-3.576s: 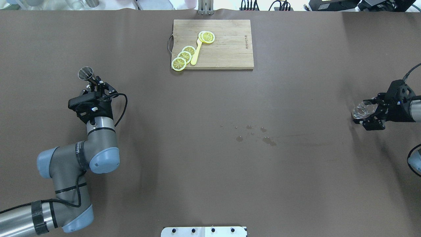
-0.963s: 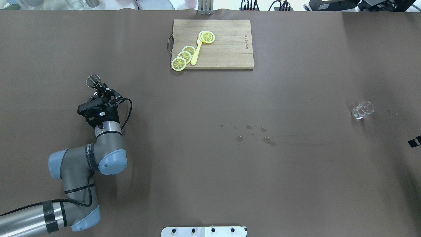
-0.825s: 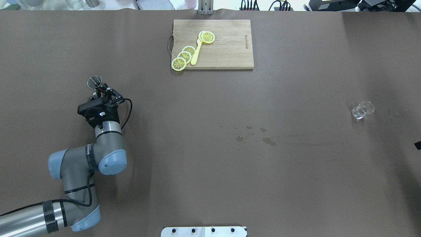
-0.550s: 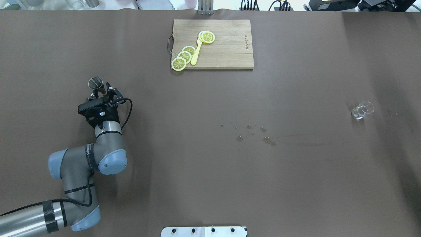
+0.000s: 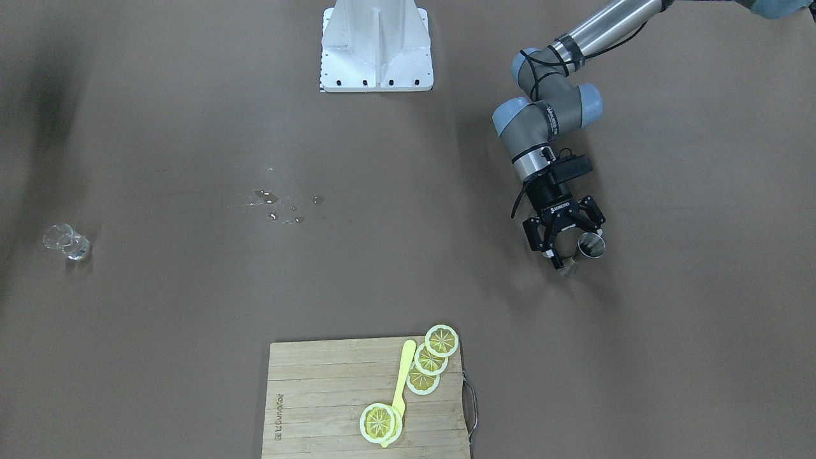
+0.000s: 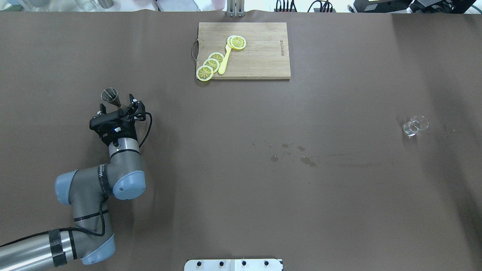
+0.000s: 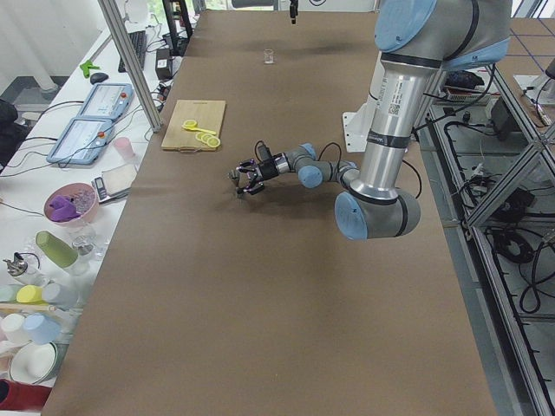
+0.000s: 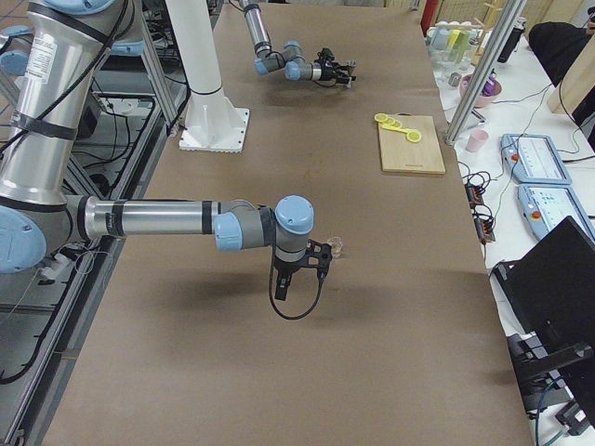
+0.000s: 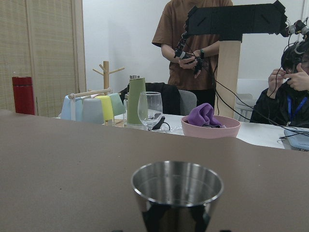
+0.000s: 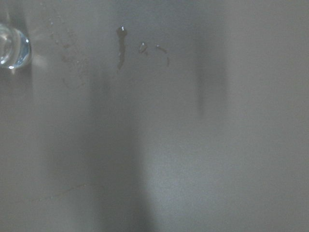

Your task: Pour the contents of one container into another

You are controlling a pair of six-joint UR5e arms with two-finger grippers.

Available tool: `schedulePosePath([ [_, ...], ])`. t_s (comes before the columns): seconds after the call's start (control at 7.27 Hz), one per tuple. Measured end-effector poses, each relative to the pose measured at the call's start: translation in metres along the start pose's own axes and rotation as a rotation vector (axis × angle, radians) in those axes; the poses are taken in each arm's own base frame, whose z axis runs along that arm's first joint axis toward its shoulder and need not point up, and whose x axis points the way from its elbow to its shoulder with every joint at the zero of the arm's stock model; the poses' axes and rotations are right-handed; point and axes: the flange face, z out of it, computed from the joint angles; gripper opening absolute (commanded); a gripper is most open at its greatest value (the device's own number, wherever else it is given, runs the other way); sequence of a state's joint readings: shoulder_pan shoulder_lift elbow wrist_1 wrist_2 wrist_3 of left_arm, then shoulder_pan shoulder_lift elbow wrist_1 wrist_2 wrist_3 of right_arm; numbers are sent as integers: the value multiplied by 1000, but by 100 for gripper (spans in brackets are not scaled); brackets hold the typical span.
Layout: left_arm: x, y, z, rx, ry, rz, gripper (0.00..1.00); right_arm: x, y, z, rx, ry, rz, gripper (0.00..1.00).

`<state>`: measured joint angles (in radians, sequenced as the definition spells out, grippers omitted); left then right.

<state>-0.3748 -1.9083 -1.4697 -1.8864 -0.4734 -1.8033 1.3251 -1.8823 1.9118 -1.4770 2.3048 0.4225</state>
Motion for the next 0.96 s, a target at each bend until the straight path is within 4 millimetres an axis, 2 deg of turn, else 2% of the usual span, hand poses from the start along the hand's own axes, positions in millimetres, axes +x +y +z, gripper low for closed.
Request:
schedulePosePath([
  [0.28,4,-12,-3,2,7,5,97,-3,4,-19,9,-12,38,100],
  [0.55,7,-30,-6,5,13,15,97,15,5,-35,39,-36,90,100],
  [0.96,5,-55,-11,12,15,35,97,37,4,-41,88,42,56,100],
])
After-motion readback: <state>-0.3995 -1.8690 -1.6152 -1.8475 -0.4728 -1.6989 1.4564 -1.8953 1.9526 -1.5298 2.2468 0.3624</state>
